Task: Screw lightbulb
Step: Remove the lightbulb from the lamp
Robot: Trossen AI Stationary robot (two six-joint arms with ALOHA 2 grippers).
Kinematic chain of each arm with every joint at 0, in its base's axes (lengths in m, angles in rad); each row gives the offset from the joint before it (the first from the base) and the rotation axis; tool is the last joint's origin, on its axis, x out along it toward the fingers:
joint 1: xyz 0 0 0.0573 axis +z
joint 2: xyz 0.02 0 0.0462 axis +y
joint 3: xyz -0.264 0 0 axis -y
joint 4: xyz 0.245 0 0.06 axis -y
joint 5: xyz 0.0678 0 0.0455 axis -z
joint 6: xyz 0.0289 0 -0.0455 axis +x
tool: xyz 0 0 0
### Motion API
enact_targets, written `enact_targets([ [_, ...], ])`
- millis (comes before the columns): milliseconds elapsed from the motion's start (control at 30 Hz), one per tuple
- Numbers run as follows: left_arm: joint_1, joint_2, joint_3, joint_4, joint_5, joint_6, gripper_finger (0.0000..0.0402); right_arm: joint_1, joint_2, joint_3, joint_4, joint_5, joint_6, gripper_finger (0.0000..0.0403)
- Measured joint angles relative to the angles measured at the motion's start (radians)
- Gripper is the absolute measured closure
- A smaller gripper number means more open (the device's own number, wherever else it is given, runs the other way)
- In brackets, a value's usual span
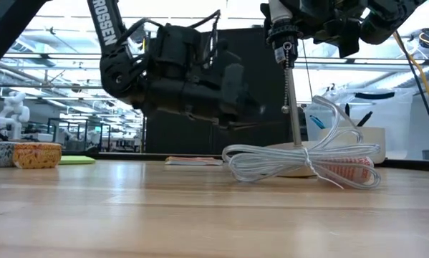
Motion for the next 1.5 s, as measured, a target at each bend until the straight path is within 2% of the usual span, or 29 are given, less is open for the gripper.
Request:
enact_targets([
  [133,-0.018,0.000,0.048,-0.089,-0.013,0.050,0.0372,-0.007,0.000,0.000,0.006,0.001,0.001,0.0261],
  [467,-0.023,0.028,0.129,-0.196,-0.074,0.067,0.0249,-0.008,0.000,0.000,0.016,0.008,-0.001,0.0261],
  [633,-0.020,0.077,0.187,-0.203,-0.098,0.067,0.0220,-0.008,0.000,0.000,0.020,0.015,0.001,0.0261],
  [800,-0.001,0.084,0.213,-0.208,-0.136,0.062,0.0216,-0.008,0.000,0.000,0.021,0.033,0.006,0.0261],
  [967,0.010,0.083,0.215,-0.293,-0.097,-0.015,0.0217,-0.008,0.000,0.000,0.020,0.031,0.022,0.0261],
  [1067,-0.003,0.079,0.217,-0.332,-0.090,-0.035,0.0231,-0.008,0.000,0.000,0.020,0.026,0.025,0.0261],
  [1333,-0.028,-0.014,0.179,-0.477,-0.165,-0.016,0.0285,-0.007,-0.001,0.000,0.025,0.025,0.019,0.0261],
  [1433,-0.020,-0.021,0.179,-0.469,-0.228,-0.013,0.0288,-0.007,-0.001,0.000,0.026,0.025,0.008,0.0261],
  [1500,-0.010,-0.021,0.178,-0.444,-0.229,-0.012,0.0289,-0.007,-0.001,0.000,0.028,0.025,0.006,0.0261],
])
